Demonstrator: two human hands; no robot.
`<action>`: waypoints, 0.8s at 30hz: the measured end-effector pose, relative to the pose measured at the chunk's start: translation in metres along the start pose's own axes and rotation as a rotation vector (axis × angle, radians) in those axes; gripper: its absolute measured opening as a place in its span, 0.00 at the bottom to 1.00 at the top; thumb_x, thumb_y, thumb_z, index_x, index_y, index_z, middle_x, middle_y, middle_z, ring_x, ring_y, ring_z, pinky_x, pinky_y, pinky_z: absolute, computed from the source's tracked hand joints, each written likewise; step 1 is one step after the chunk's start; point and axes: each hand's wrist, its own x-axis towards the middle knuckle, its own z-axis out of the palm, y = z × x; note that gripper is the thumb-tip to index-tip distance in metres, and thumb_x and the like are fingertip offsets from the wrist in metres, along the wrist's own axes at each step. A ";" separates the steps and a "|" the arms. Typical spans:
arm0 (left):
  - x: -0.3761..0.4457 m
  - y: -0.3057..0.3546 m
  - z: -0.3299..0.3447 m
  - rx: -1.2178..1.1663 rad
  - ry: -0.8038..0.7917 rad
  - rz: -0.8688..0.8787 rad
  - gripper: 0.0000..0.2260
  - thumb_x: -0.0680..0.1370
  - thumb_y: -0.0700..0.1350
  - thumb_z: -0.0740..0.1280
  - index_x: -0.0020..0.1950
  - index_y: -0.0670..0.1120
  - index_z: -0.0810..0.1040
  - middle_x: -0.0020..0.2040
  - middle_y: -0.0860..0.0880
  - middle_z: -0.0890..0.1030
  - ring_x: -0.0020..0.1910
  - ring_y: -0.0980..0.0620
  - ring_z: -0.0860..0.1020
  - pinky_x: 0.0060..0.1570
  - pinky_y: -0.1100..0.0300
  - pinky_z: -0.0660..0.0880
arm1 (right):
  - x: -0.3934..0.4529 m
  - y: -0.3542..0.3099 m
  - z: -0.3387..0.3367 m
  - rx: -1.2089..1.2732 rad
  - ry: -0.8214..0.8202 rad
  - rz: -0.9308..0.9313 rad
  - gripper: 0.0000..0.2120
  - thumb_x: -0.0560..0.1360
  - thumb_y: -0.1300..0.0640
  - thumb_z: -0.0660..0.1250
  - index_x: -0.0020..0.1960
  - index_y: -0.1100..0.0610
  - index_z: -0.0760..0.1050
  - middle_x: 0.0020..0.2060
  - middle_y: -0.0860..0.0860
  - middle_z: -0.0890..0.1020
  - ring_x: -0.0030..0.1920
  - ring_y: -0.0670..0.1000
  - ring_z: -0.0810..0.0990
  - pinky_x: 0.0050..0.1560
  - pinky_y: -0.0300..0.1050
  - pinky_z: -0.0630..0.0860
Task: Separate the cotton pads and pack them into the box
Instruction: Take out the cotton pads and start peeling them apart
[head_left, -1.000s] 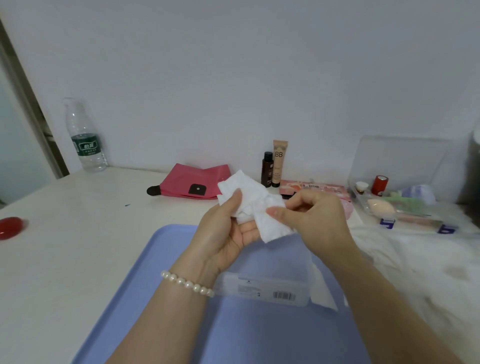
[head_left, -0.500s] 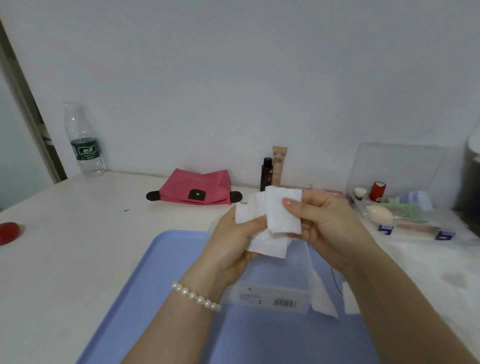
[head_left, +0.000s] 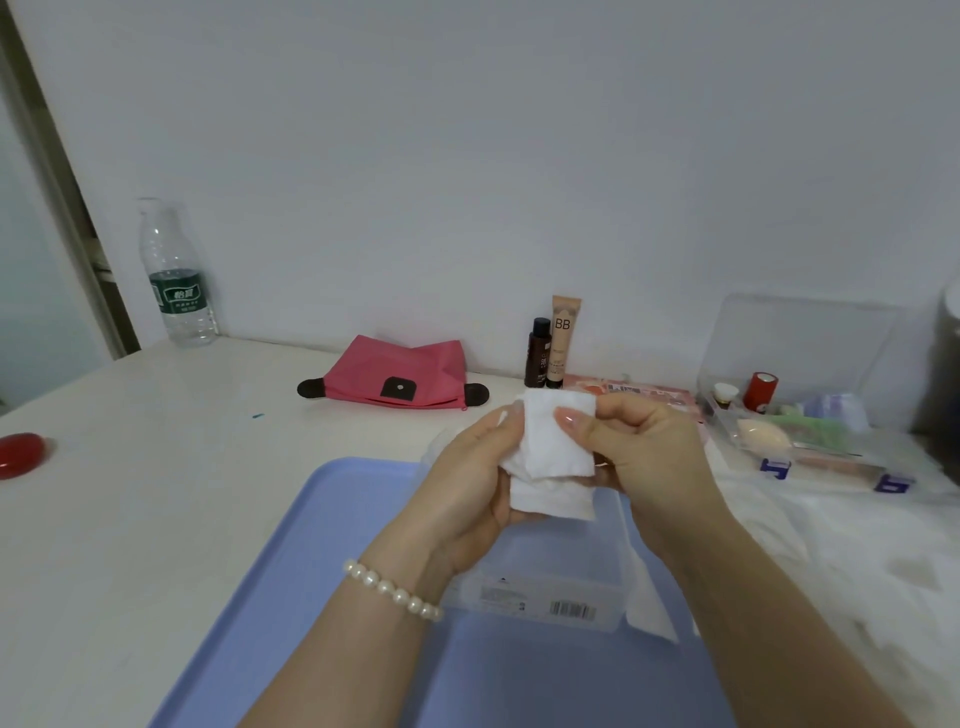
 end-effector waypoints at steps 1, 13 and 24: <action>0.000 0.000 0.000 -0.005 -0.004 -0.005 0.14 0.81 0.49 0.56 0.58 0.45 0.78 0.50 0.44 0.84 0.46 0.46 0.82 0.42 0.52 0.80 | 0.000 0.001 0.000 -0.009 0.009 -0.007 0.03 0.68 0.67 0.71 0.41 0.61 0.80 0.33 0.54 0.84 0.32 0.49 0.83 0.28 0.40 0.78; 0.001 -0.001 -0.001 0.038 -0.042 0.027 0.09 0.79 0.46 0.60 0.54 0.45 0.77 0.44 0.47 0.84 0.40 0.51 0.83 0.36 0.57 0.80 | 0.004 0.004 -0.002 -0.320 0.049 -0.166 0.14 0.67 0.62 0.75 0.50 0.53 0.79 0.35 0.54 0.75 0.35 0.49 0.75 0.37 0.45 0.74; -0.004 0.006 0.002 -0.144 -0.169 -0.115 0.25 0.71 0.57 0.61 0.61 0.44 0.77 0.54 0.44 0.82 0.48 0.48 0.82 0.41 0.56 0.80 | 0.008 0.001 -0.013 -0.274 -0.035 -0.417 0.19 0.62 0.67 0.76 0.35 0.42 0.83 0.51 0.49 0.79 0.53 0.47 0.79 0.55 0.50 0.76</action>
